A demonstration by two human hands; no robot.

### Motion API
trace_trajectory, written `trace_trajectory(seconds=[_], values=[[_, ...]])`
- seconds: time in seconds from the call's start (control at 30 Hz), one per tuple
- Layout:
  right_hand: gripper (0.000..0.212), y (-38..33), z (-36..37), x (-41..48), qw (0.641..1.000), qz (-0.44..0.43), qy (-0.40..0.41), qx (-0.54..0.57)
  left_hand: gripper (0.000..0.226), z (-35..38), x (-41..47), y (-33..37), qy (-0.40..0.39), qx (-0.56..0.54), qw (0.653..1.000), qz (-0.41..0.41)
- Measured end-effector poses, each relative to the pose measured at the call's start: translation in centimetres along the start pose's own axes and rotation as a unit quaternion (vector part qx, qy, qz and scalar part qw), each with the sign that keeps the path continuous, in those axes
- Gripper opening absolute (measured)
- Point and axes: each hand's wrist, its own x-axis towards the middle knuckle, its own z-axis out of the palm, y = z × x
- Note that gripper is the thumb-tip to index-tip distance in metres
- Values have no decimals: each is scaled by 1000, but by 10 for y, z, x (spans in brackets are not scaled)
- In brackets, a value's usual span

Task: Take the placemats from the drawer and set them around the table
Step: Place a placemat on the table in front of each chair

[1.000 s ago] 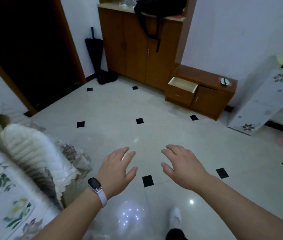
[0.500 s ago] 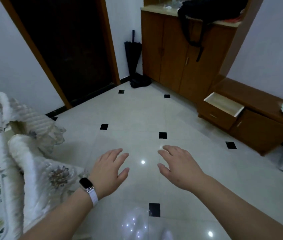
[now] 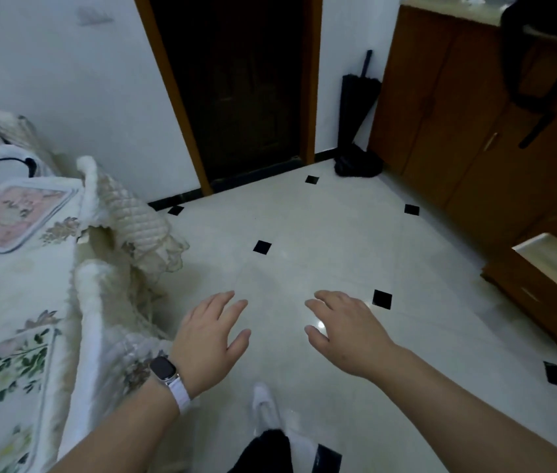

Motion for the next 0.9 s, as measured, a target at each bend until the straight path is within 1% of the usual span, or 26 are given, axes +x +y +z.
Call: trace_trajectory(seconds=[0.13,0.23,0.33,0.43,0.47,0.6,0.73,0.8,0.9], values=[[69,-8,-7,79,999,-13,-12,-33,50,20,55,-46,-8,-44,999,-22],[59,-15,-23,138,998,-15,-29,-48,50,24,98,-83,-6,-73,997,-39],[67,-32,-44,196,998,-18,-18,-58,51,17,137,-126,10,-75,997,-35],[54,-50,-58,252,997,-40,-8,-71,51,9,178,-172,26,-73,996,-41],[52,-57,-61,268,996,-51,-3,-73,51,6,186,-184,33,-69,996,-48],[53,-90,-68,332,993,-93,-9,-76,51,-9,207,-226,54,-66,993,-84],[70,-112,-63,394,987,-142,-13,-78,51,-10,213,-269,56,-54,988,-137],[69,-121,-57,422,984,-162,-25,-76,52,-10,216,-288,49,-50,984,-164],[57,-131,-51,471,978,-190,-54,-70,52,-10,226,-317,49,-38,977,-204]])
